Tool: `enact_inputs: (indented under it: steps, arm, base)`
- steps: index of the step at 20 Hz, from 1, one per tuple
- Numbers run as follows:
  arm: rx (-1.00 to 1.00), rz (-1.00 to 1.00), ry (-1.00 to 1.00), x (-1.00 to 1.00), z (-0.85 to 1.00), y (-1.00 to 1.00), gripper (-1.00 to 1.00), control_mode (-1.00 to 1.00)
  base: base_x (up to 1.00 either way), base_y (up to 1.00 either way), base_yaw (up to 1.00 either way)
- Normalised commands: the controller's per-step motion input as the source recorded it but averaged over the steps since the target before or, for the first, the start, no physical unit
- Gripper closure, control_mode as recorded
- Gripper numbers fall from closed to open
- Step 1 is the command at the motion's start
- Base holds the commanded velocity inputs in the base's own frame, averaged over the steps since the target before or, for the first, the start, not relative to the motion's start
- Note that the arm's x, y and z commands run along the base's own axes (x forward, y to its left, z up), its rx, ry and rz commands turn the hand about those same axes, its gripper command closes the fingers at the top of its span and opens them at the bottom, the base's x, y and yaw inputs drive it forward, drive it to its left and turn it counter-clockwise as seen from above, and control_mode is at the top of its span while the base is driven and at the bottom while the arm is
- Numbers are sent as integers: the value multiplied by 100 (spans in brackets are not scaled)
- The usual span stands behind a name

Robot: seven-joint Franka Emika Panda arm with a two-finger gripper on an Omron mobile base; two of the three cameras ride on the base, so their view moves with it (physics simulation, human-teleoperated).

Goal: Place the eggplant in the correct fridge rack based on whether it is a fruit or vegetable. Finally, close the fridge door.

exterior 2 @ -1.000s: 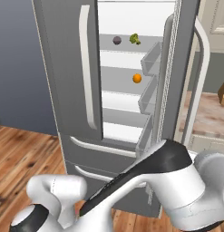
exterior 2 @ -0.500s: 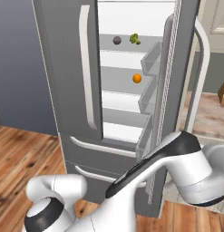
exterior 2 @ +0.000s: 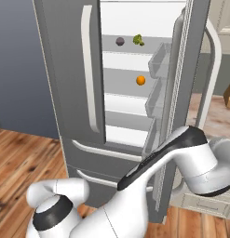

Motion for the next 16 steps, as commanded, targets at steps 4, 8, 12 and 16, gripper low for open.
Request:
enact_inputs:
  steps: [4,8,12,16]
  arm:
    - [0,4,0,60,0,27,-100,-100]
    - [0,13,0,8,3,89,-100,-100]
    - [0,21,0,23,11,100,-100,-100]
    - [0,18,-4,40,11,100,-100,-100]
  base:
    - [0,0,0]
    - [0,0,0]
    - [0,0,0]
    - [0,0,0]
